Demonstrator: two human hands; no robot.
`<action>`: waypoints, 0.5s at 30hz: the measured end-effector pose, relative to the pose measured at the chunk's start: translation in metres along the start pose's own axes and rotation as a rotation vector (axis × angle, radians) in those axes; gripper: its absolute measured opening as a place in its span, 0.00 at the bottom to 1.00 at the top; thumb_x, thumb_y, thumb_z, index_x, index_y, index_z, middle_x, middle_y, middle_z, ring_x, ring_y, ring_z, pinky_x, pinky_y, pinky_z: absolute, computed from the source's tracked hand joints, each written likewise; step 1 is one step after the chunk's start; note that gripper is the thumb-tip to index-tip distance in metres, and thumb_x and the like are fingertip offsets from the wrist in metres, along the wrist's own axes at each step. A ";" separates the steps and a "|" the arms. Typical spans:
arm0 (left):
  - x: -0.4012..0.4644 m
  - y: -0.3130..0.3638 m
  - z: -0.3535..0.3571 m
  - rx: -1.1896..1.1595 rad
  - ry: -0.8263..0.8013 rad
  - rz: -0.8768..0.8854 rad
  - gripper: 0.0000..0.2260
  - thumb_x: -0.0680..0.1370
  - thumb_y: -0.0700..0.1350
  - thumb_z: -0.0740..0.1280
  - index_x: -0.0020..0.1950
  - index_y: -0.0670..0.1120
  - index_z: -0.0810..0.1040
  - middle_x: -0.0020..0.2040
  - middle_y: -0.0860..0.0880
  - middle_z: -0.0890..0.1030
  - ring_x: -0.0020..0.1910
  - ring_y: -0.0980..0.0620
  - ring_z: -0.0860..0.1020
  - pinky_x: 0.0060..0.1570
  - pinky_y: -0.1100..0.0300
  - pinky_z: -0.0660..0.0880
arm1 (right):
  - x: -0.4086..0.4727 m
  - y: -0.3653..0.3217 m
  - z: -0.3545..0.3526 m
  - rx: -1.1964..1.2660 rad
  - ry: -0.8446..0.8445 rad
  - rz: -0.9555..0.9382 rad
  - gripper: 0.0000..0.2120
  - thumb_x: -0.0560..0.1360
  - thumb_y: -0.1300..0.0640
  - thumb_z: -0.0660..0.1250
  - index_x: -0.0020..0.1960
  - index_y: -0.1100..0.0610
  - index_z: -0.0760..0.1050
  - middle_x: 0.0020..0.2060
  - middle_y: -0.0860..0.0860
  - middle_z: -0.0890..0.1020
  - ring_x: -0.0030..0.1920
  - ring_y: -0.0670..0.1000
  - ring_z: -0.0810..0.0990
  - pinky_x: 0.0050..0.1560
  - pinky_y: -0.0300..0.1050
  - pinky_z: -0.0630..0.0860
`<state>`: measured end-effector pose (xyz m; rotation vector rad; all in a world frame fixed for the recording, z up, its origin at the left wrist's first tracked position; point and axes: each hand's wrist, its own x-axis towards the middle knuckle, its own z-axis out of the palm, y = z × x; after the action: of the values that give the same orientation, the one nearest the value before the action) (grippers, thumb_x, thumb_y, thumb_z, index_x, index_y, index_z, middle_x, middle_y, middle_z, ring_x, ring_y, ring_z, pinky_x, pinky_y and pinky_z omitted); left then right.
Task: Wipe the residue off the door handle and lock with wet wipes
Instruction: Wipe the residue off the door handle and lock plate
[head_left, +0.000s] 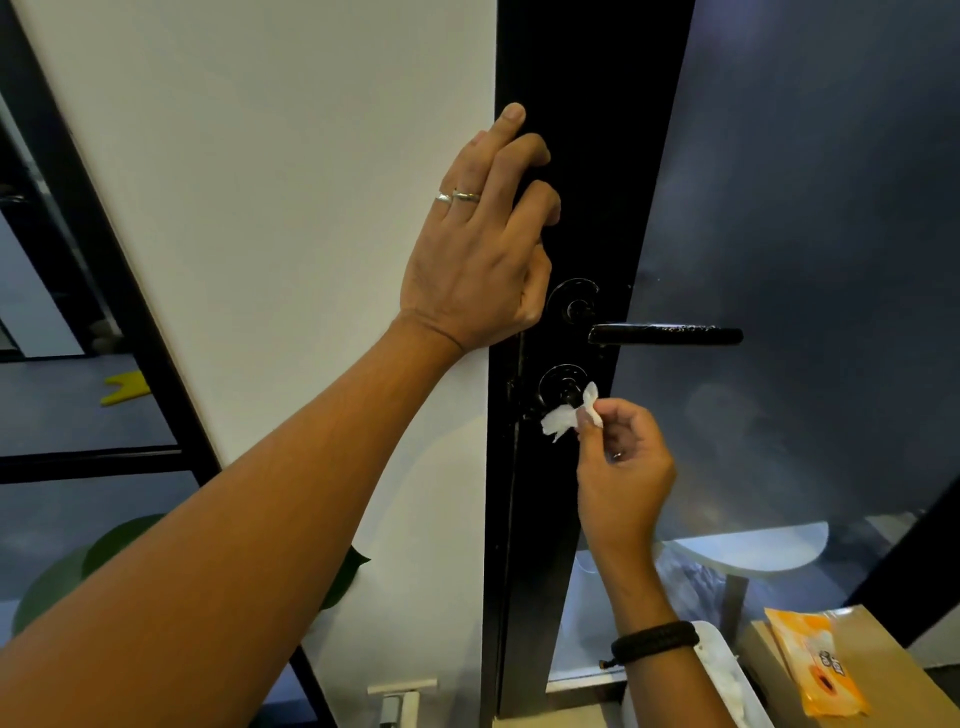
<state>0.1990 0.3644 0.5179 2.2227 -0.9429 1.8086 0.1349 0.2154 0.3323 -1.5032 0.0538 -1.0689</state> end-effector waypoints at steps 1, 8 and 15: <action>0.000 0.000 0.000 -0.004 0.003 0.001 0.10 0.75 0.42 0.67 0.54 0.42 0.81 0.69 0.37 0.79 0.79 0.33 0.68 0.77 0.41 0.69 | 0.005 0.001 -0.002 -0.023 0.028 -0.006 0.03 0.80 0.60 0.72 0.54 0.55 0.81 0.47 0.54 0.85 0.46 0.53 0.85 0.46 0.43 0.83; 0.000 0.000 0.001 -0.012 0.010 0.004 0.10 0.74 0.41 0.67 0.55 0.42 0.81 0.69 0.37 0.79 0.79 0.32 0.68 0.76 0.40 0.70 | 0.020 0.017 0.006 -0.231 -0.018 -0.187 0.06 0.82 0.65 0.69 0.57 0.61 0.82 0.52 0.53 0.79 0.48 0.42 0.79 0.48 0.35 0.80; 0.000 0.001 0.000 -0.004 0.029 0.015 0.11 0.74 0.41 0.67 0.54 0.41 0.81 0.68 0.36 0.79 0.78 0.32 0.69 0.77 0.41 0.69 | -0.022 0.028 0.036 -0.097 0.128 0.013 0.08 0.79 0.66 0.71 0.55 0.56 0.84 0.47 0.50 0.81 0.43 0.48 0.83 0.44 0.45 0.83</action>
<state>0.1985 0.3635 0.5175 2.1867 -0.9589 1.8389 0.1596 0.2484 0.3027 -1.5170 0.2071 -1.1651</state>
